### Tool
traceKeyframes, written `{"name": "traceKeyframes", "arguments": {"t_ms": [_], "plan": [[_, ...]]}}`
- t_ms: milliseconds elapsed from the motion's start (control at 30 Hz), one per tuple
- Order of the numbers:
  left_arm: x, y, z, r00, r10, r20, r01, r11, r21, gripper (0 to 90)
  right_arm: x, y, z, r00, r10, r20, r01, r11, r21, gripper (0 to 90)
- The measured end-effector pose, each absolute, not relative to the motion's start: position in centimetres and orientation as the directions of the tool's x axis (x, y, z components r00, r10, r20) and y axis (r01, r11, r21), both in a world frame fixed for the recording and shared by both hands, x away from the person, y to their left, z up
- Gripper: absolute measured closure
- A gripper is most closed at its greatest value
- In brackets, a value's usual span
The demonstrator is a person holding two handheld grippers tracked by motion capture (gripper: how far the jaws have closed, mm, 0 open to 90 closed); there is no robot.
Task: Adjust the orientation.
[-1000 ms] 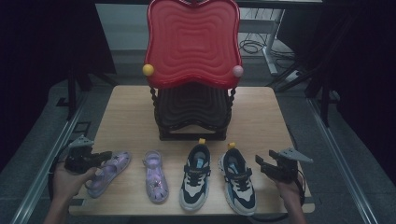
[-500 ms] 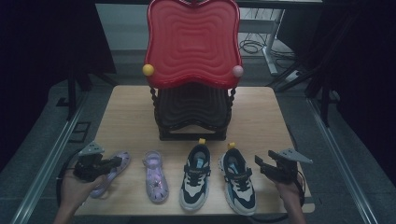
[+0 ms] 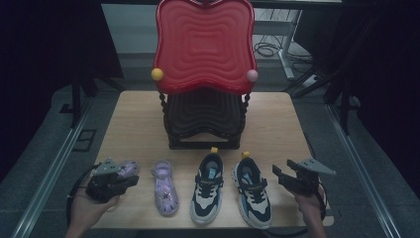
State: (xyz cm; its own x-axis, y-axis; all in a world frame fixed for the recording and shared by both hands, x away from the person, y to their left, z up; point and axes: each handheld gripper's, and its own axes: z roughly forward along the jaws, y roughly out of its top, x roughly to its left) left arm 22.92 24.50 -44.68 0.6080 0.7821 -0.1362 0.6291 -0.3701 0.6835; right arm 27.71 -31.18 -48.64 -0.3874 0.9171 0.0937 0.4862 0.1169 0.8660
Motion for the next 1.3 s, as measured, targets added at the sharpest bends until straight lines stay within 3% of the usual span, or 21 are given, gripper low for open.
{"name": "traceKeyframes", "arguments": {"t_ms": [900,1300], "plan": [[20.0,19.9,-50.7,0.688,0.697,-0.202,0.661,-0.486,0.572,89.8,27.9,-31.3,-49.1,-0.382,0.919,0.100,0.500,0.114,0.859,35.1],[20.3,17.2,-51.0,0.734,0.649,-0.201,0.627,-0.532,0.570,89.7,27.8,-31.5,-49.0,-0.377,0.921,0.101,0.498,0.110,0.860,35.1]]}}
